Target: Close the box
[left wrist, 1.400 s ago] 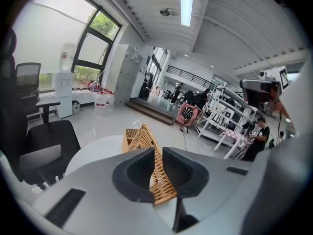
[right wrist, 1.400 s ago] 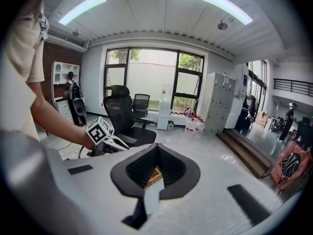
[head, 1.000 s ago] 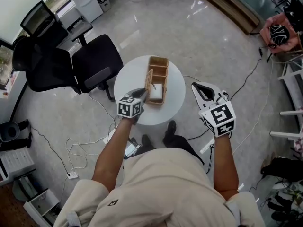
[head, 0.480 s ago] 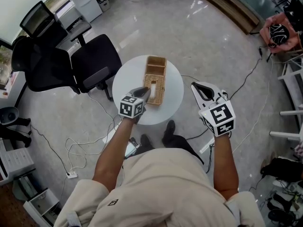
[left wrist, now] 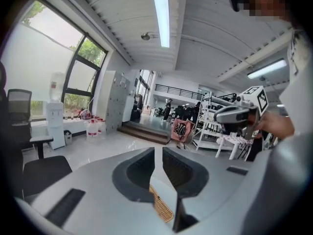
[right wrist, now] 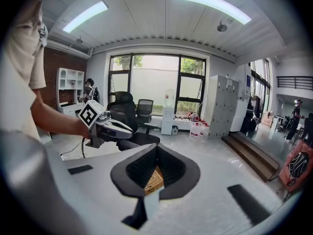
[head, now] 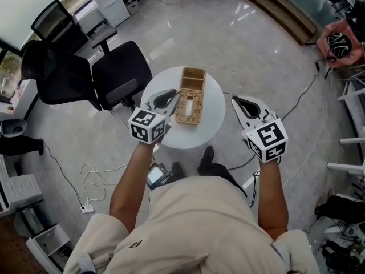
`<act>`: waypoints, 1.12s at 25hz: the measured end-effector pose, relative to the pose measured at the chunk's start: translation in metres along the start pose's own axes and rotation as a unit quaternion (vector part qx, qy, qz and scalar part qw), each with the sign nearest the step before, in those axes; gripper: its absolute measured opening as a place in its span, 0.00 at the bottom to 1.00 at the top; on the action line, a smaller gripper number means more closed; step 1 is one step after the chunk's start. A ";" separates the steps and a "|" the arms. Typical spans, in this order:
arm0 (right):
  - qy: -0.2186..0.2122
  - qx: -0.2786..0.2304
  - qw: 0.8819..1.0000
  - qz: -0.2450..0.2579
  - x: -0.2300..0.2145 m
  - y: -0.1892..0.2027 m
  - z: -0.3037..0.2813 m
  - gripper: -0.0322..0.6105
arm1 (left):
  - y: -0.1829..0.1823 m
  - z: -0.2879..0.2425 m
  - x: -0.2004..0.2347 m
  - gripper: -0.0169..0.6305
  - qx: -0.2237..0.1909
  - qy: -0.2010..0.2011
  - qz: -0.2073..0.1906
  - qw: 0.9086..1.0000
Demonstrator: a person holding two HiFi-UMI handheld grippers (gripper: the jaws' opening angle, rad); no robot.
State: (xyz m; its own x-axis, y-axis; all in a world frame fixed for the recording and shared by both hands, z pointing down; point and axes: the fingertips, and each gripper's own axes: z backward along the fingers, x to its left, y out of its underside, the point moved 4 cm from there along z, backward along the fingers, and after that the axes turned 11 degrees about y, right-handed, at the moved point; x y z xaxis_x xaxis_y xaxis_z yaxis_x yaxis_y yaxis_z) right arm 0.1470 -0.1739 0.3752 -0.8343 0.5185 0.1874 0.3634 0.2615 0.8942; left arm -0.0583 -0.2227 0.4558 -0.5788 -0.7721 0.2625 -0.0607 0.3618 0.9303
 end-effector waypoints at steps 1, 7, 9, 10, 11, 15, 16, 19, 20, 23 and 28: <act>-0.004 -0.005 1.000 -0.003 0.003 -0.002 0.001 0.04 | -0.011 0.008 -0.002 0.10 -0.012 -0.001 -0.010 1.000; -0.022 -0.048 0.999 0.006 0.023 -0.029 0.016 0.04 | -0.070 0.064 -0.015 0.10 -0.078 -0.020 -0.076 0.994; -0.031 -0.059 0.998 0.007 0.033 -0.039 0.021 0.04 | -0.084 0.086 -0.017 0.10 -0.097 -0.031 -0.095 0.990; -0.037 -0.064 0.997 0.003 0.037 -0.044 0.024 0.04 | -0.090 0.097 -0.019 0.10 -0.105 -0.037 -0.105 0.988; -0.040 -0.069 0.997 -0.001 0.041 -0.047 0.026 0.04 | -0.095 0.107 -0.020 0.10 -0.111 -0.042 -0.115 0.986; -0.038 -0.080 0.996 0.000 0.049 -0.060 0.034 0.04 | -0.104 0.139 -0.022 0.10 -0.125 -0.059 -0.137 0.981; -0.037 -0.081 0.996 0.001 0.052 -0.062 0.036 0.04 | -0.103 0.146 -0.021 0.10 -0.126 -0.062 -0.137 0.980; -0.034 -0.081 0.996 0.004 0.063 -0.065 0.042 0.04 | -0.097 0.163 -0.020 0.10 -0.128 -0.068 -0.133 0.980; -0.033 -0.082 0.996 0.005 0.067 -0.066 0.044 0.04 | -0.096 0.167 -0.021 0.10 -0.129 -0.069 -0.132 0.980; -0.030 -0.082 0.996 0.008 0.076 -0.069 0.047 0.04 | -0.092 0.177 -0.021 0.10 -0.130 -0.068 -0.132 0.980; -0.025 -0.079 0.996 0.011 0.090 -0.075 0.050 0.04 | -0.087 0.191 -0.019 0.10 -0.129 -0.065 -0.129 0.981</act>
State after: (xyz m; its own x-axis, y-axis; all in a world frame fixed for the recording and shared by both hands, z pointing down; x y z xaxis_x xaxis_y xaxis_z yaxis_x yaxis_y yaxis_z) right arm 0.0654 -0.1056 0.3047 -0.8043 0.5630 0.1902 0.3072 0.1199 0.9441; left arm -0.1971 -0.1393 0.3210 -0.6704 -0.7419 -0.0104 -0.0215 0.0054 0.9998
